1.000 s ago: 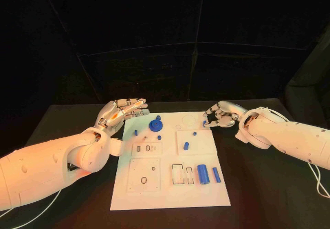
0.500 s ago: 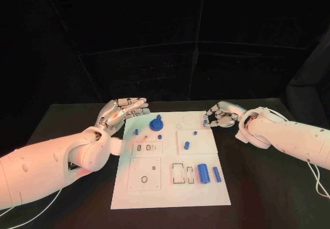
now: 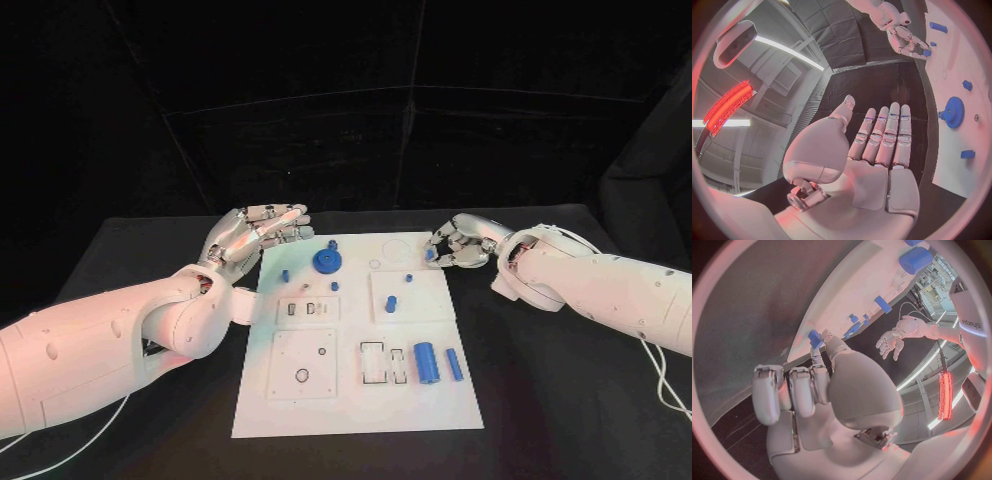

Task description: Assemble the parts on the task board

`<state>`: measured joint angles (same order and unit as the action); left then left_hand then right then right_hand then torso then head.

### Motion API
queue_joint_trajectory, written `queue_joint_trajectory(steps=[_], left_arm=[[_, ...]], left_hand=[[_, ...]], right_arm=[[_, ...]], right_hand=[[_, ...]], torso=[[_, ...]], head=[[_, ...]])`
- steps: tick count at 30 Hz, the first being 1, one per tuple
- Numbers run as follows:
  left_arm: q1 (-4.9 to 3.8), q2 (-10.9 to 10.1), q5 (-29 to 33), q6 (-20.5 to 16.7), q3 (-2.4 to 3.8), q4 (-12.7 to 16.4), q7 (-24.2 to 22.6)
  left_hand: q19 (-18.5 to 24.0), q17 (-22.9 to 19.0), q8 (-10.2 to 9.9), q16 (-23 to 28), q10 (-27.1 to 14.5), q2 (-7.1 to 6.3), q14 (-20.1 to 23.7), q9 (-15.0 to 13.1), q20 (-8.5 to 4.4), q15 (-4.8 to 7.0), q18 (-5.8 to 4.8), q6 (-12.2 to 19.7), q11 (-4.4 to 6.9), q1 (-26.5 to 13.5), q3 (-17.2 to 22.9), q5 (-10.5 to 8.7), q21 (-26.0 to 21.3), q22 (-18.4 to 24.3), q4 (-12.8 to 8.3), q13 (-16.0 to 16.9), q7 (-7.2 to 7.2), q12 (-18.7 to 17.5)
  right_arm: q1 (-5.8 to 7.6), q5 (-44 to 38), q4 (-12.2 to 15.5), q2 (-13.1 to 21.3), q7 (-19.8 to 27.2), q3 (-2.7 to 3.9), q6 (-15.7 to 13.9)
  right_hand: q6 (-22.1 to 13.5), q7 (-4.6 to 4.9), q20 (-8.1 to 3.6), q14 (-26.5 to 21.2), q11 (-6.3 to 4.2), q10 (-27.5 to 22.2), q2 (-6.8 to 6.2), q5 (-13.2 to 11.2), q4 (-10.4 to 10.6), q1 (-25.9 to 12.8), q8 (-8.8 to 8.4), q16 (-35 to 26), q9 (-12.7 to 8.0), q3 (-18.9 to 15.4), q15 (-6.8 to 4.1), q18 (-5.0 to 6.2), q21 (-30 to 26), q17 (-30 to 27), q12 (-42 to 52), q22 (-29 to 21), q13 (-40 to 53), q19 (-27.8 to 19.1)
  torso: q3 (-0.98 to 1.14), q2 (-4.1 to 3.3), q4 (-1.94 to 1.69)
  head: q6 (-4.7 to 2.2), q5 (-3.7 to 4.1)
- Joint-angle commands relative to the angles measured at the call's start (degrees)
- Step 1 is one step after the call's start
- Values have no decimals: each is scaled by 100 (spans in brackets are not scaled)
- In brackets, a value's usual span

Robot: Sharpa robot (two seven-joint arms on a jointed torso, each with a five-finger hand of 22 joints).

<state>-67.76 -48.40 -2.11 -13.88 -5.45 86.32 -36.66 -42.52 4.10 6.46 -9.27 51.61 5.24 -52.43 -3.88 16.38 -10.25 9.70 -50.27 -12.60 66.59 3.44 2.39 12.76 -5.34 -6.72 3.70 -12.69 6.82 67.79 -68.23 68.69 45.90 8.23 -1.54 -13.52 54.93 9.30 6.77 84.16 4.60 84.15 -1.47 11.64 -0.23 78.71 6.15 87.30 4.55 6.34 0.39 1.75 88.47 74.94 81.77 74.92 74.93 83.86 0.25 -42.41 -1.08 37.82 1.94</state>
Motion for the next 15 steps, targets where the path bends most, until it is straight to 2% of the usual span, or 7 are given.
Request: queue_joint_trajectory(steps=[1, 15], left_arm=[[-7, 3, -18, 72, 5, 0, -47], [-7, 3, -18, 72, 5, -10, -45]], left_hand=[[-31, -9, -38, 21, 48, 60, -20, 6, 3, -16, 49, -38, 1, 1, -14, 33, -32, 6, -35, -4, -290, -27], [-31, -9, -38, 21, 48, 60, -20, 6, 3, -16, 49, -38, 1, 1, -14, 33, -32, 6, -35, -4, -290, -27]], right_arm=[[3, -49, -13, -13, 0, 3, 91], [-18, -73, -56, -45, -43, 3, 118]], right_hand=[[37, -4, -31, 455, -36, 24, 48, -39, -21, 14, 31, 29, 5, 1, -33, -75, -14, 914, 26, 1063, 743, 355], [83, -15, -38, 458, -45, 29, 69, -36, -38, 21, 46, 34, 4, 26, -41, -76, -13, 927, 31, 1066, 749, 357]], torso=[[1, -1, 0], [2, 0, -5]], head=[[4, 13], [23, 20]])
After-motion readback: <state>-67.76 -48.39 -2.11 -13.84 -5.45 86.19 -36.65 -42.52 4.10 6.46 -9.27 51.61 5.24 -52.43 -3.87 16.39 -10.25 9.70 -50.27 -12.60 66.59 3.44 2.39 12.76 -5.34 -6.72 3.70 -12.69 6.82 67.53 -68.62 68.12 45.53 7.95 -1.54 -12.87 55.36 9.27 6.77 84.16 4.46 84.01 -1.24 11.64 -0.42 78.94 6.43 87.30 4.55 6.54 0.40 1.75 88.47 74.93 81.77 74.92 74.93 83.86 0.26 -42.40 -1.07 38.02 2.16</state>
